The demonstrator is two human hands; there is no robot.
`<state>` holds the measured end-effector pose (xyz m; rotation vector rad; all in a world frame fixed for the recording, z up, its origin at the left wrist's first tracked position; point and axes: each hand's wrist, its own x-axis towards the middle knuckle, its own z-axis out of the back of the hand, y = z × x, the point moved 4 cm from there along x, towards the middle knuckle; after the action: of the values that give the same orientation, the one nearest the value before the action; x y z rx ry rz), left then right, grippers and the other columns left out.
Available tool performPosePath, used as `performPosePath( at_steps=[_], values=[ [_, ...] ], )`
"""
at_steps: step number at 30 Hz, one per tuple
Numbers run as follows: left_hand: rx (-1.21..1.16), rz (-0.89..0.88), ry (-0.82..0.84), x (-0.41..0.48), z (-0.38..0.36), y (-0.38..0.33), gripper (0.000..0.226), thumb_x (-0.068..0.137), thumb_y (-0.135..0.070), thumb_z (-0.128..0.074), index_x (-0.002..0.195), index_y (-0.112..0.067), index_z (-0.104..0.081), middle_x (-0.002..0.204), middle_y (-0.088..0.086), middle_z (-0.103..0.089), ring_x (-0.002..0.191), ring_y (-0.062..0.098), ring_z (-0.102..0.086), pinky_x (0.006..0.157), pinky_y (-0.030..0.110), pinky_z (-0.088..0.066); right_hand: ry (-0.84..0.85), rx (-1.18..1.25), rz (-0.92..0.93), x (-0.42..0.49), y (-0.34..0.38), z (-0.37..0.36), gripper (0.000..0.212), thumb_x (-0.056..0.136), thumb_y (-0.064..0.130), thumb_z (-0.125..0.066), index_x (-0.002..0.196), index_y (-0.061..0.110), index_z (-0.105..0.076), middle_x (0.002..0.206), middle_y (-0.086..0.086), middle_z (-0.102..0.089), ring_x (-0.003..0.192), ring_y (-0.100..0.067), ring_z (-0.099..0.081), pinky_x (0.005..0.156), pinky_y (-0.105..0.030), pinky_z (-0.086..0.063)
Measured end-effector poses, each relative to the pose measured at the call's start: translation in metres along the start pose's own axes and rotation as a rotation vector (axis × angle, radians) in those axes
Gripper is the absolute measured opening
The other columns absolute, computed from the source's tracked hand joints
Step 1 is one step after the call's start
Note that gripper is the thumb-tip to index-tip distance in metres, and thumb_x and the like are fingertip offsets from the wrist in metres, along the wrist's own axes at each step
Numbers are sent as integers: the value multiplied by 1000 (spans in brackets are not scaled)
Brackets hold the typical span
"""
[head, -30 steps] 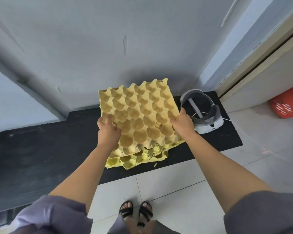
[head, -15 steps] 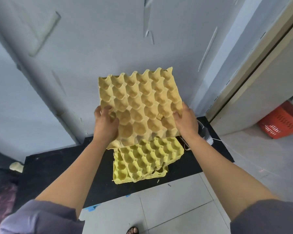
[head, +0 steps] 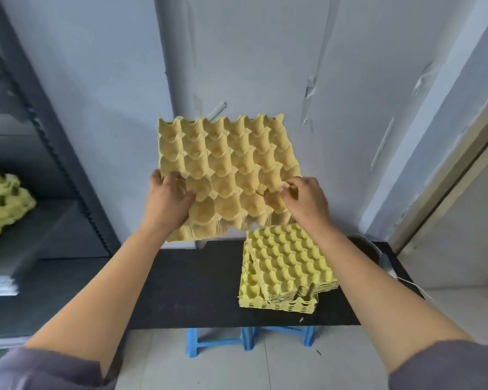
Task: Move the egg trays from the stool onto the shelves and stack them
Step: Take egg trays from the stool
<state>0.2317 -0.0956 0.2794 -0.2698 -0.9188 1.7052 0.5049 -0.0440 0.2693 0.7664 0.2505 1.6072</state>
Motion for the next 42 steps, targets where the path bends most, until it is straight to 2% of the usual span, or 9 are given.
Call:
performPosePath(
  at_steps=[4, 7, 10, 13, 16, 19, 21, 35, 42],
  values=[
    [37, -3, -131, -19, 75, 26, 50, 88, -25, -57, 134, -9, -42, 144, 12, -25, 129, 29, -34, 104, 38, -31, 4, 54, 113, -12, 72, -16, 31, 94, 37, -54, 117, 18, -62, 115, -9, -54, 109, -26, -54, 87, -29, -39],
    [54, -27, -206, -30, 132, 51, 53, 87, -27, -60, 133, -10, -42, 148, 11, -18, 130, 32, -32, 108, 45, -32, -2, 101, 203, -18, 127, -30, 29, 93, 37, -55, 112, 18, -65, 110, -8, -57, 107, -25, -55, 78, -26, -36],
    [98, -75, -282, -44, 193, 79, 53, 82, -22, -67, 128, -7, -44, 144, 16, -21, 125, 35, -36, 103, 47, -36, -10, 139, 270, -28, 191, -50, 29, 92, 36, -57, 111, 16, -67, 128, -9, -51, 115, -26, -53, 85, -29, -40],
    [216, -111, -328, -57, 257, 114, 40, 81, -19, -69, 115, -4, -54, 133, 18, -36, 118, 36, -41, 100, 44, -34, -43, 186, 337, -48, 263, -74, 28, 92, 33, -59, 111, 13, -67, 139, -7, -42, 117, -23, -53, 88, -30, -41],
    [276, -91, -345, -62, 322, 156, 28, 83, -21, -67, 105, -5, -60, 125, 16, -43, 115, 34, -43, 99, 42, -32, -80, 253, 396, -67, 334, -101, 25, 90, 32, -62, 105, 13, -69, 135, -4, -44, 110, -22, -56, 85, -32, -46],
    [291, -72, -390, -65, 384, 195, 26, 83, -22, -66, 104, -7, -61, 124, 14, -43, 109, 34, -46, 98, 42, -35, -126, 315, 438, -87, 400, -128, 22, 88, 30, -65, 101, 13, -70, 125, -3, -49, 103, -24, -58, 81, -38, -50],
    [307, -59, -403, -64, 416, 215, 26, 84, -23, -66, 104, -8, -60, 125, 12, -42, 108, 33, -46, 99, 42, -35, -145, 334, 450, -97, 435, -141, 21, 88, 30, -64, 101, 15, -70, 120, -1, -51, 99, -23, -59, 76, -35, -50],
    [337, -93, -478, 0, 547, 316, 26, 82, -26, -67, 101, -11, -60, 123, 11, -44, 98, 35, -52, 93, 44, -42, -184, 367, 519, -83, 596, -215, 22, 88, 31, -64, 102, 14, -69, 116, 3, -54, 91, -15, -57, 67, -23, -38],
    [354, -76, -528, 47, 608, 359, 24, 84, -27, -65, 102, -11, -59, 125, 10, -43, 100, 33, -51, 97, 42, -38, -177, 408, 555, -57, 681, -257, 22, 88, 32, -63, 102, 17, -70, 117, 3, -53, 95, -18, -58, 69, -26, -43]
  ],
)
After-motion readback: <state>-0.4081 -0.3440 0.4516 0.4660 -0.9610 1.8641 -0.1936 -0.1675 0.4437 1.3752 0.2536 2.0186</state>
